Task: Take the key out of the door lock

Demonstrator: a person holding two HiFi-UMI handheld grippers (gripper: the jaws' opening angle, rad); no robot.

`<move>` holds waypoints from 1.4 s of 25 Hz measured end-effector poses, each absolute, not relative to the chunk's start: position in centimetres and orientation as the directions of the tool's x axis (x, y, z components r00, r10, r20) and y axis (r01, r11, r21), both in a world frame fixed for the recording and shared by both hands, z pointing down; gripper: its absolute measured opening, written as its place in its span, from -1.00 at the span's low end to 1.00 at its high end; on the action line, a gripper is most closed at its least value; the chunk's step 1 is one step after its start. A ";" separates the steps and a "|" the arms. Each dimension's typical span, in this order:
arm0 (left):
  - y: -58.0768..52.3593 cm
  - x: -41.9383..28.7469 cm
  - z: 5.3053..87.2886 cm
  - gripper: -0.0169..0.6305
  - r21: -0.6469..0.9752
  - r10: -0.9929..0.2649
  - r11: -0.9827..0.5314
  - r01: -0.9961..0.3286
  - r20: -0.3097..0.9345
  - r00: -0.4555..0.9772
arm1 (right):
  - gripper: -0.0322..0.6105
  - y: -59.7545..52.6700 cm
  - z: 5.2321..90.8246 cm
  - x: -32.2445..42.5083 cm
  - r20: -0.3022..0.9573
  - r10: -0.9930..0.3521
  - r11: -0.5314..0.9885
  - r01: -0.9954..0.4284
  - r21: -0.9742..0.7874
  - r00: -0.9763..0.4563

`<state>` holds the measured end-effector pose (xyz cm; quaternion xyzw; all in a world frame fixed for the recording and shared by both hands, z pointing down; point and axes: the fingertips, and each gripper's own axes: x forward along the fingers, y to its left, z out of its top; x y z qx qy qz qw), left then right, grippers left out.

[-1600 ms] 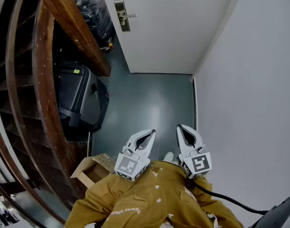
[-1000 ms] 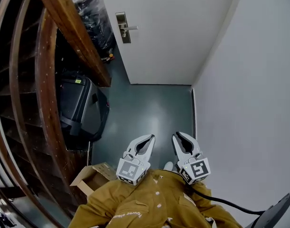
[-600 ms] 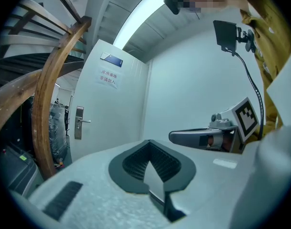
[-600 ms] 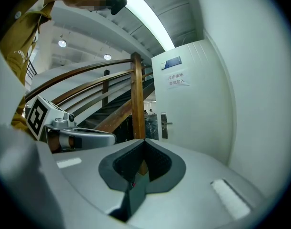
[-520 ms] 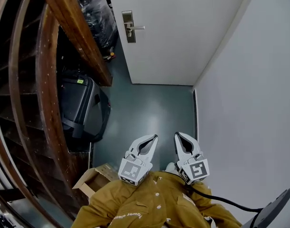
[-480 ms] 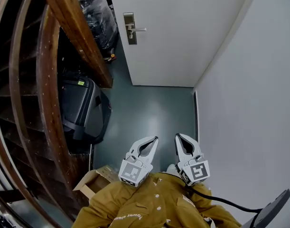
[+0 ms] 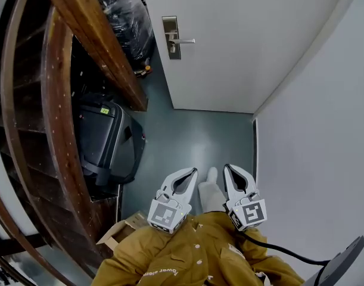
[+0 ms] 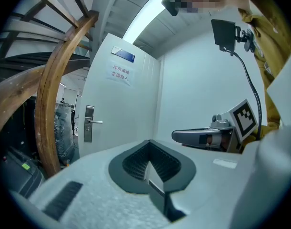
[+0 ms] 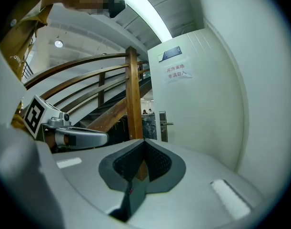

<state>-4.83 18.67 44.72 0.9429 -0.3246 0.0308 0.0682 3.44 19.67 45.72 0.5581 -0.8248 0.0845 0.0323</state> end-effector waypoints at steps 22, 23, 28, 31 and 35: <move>-15.1 -2.9 45.8 -0.95 0.191 -0.706 -0.664 -0.723 0.159 0.690 | -0.88 -14.2 44.5 5.9 0.152 -0.848 0.494 -0.861 -0.120 -0.508; -16.6 -3.2 45.6 -0.95 0.193 -0.703 -0.668 -0.718 0.153 0.695 | -0.88 -15.7 44.4 5.6 0.150 -0.853 0.486 -0.866 -0.117 -0.499; -22.4 -3.5 45.6 -0.95 0.206 -0.685 -0.681 -0.702 0.159 0.711 | -0.88 -21.3 44.2 4.3 0.182 -0.843 0.501 -0.862 -0.075 -0.506; -24.9 -3.4 46.4 -0.95 0.226 -0.691 -0.662 -0.714 0.182 0.699 | -0.85 -24.6 44.4 3.4 0.218 -0.790 0.588 -0.809 0.001 -0.574; -28.1 -4.3 49.9 -0.95 0.380 -0.720 -0.568 -0.731 0.201 0.664 | -0.36 -30.8 46.7 2.3 0.388 -0.685 0.715 -0.671 0.198 -0.616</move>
